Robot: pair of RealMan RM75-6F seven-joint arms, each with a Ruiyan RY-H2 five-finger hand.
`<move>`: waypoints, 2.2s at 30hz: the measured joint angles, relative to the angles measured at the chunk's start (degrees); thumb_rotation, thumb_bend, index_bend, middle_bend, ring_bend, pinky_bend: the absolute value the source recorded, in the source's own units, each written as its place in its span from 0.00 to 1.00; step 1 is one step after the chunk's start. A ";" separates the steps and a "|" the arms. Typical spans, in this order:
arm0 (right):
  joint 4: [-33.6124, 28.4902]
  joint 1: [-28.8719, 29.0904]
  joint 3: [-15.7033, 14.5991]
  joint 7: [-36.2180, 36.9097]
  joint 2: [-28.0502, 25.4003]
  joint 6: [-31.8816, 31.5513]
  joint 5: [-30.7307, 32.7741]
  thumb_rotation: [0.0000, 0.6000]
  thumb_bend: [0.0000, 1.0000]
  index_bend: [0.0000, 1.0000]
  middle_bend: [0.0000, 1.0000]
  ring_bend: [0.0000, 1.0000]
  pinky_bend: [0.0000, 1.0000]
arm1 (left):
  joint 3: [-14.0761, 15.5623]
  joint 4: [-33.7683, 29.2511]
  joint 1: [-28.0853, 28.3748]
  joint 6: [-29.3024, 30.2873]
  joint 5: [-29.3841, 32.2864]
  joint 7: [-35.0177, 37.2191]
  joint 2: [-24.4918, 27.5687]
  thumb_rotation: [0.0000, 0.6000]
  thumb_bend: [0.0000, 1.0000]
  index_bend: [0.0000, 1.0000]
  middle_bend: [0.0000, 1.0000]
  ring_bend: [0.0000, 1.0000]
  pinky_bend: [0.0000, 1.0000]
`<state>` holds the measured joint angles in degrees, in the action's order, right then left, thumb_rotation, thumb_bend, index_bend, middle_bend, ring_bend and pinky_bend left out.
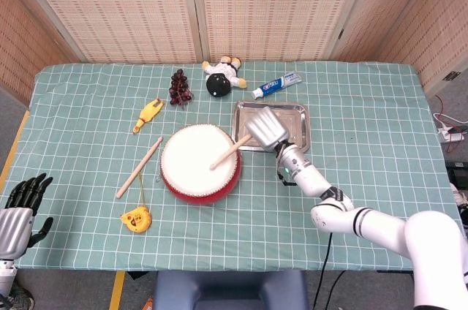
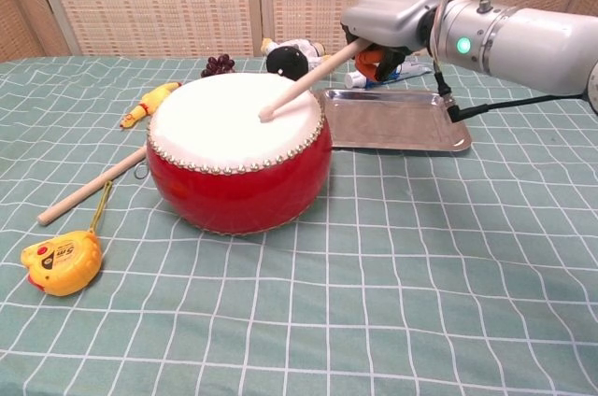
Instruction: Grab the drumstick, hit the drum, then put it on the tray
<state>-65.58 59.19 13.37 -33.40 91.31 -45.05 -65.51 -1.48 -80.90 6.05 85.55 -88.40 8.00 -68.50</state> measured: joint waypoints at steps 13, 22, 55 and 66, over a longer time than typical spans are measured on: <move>0.03 -1.54 3.14 13.08 1.71 -4.04 1.76 1.00 0.60 1.00 1.00 1.00 1.00 | -0.02 -0.07 -0.13 0.48 -0.12 0.12 0.08 1.00 0.35 0.03 0.00 0.00 0.02; 5.44 -0.52 -0.86 0.34 3.70 -2.84 0.89 1.00 0.60 1.00 1.00 1.00 1.00 | 0.03 0.07 -0.14 0.26 0.14 0.10 -0.02 1.00 0.34 0.03 0.00 0.00 0.02; 5.47 -2.41 4.45 17.93 7.45 -8.13 0.65 1.00 0.60 1.00 1.00 1.00 1.00 | -0.08 1.07 -0.07 0.19 0.25 0.86 -0.42 1.00 0.35 0.03 0.00 0.00 0.02; 8.62 -2.50 2.08 15.16 8.28 -6.35 -0.60 1.00 0.60 1.00 1.00 1.00 1.00 | -0.02 0.74 0.04 -0.11 0.34 0.35 -0.44 1.00 0.35 0.03 0.00 0.00 0.02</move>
<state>-56.96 56.69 15.45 -18.24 99.59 -51.40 -66.11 -1.50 -80.16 6.09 85.44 -88.06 8.34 -68.94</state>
